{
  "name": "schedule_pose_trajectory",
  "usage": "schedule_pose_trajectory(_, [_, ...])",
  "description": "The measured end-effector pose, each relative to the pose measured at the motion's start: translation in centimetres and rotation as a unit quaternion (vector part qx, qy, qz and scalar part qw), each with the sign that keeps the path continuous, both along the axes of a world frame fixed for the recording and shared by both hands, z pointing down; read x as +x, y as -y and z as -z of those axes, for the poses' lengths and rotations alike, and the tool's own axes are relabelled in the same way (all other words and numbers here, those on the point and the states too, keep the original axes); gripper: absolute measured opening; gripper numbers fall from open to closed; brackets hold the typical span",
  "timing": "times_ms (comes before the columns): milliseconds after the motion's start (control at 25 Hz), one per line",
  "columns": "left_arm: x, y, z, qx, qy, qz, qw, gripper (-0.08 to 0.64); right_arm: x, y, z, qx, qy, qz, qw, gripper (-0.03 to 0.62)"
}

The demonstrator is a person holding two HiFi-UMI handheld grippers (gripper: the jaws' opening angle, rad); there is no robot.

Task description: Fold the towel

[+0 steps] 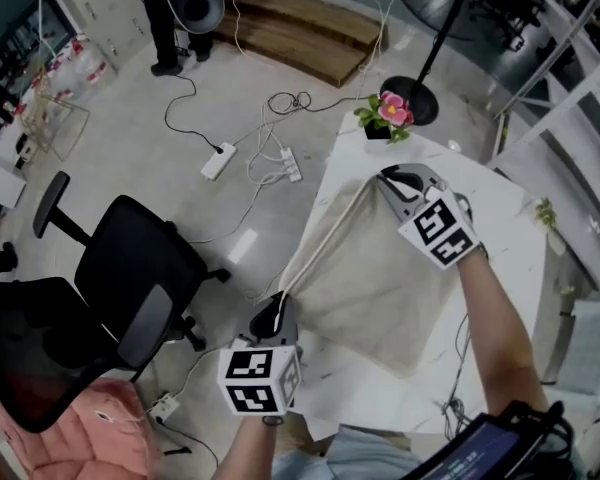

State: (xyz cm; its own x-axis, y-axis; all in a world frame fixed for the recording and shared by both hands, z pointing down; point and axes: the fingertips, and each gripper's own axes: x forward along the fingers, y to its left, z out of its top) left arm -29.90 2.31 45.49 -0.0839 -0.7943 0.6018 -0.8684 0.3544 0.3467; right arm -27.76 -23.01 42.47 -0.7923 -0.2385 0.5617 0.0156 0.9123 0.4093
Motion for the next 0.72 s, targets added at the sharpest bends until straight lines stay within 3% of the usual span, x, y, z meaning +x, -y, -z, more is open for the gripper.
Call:
schedule_pose_trajectory(400, [-2.6,0.5,-6.1,-0.069,-0.006,-0.01,0.9976,0.026,-3.9,1.7,-9.9,-0.023,-0.088,0.016,0.996,0.035])
schedule_pose_trajectory(680, [-3.0,0.5,-8.6,-0.102,0.008,-0.01,0.9947,0.025,-4.4,2.1,-10.8,-0.056,-0.071,0.008,0.996,0.042])
schedule_pose_trajectory(720, [-3.2,0.5,-8.3,-0.1,0.012,-0.008,0.9949,0.026,-4.5,1.9,-10.2,-0.079,-0.062,0.006,0.995,0.077])
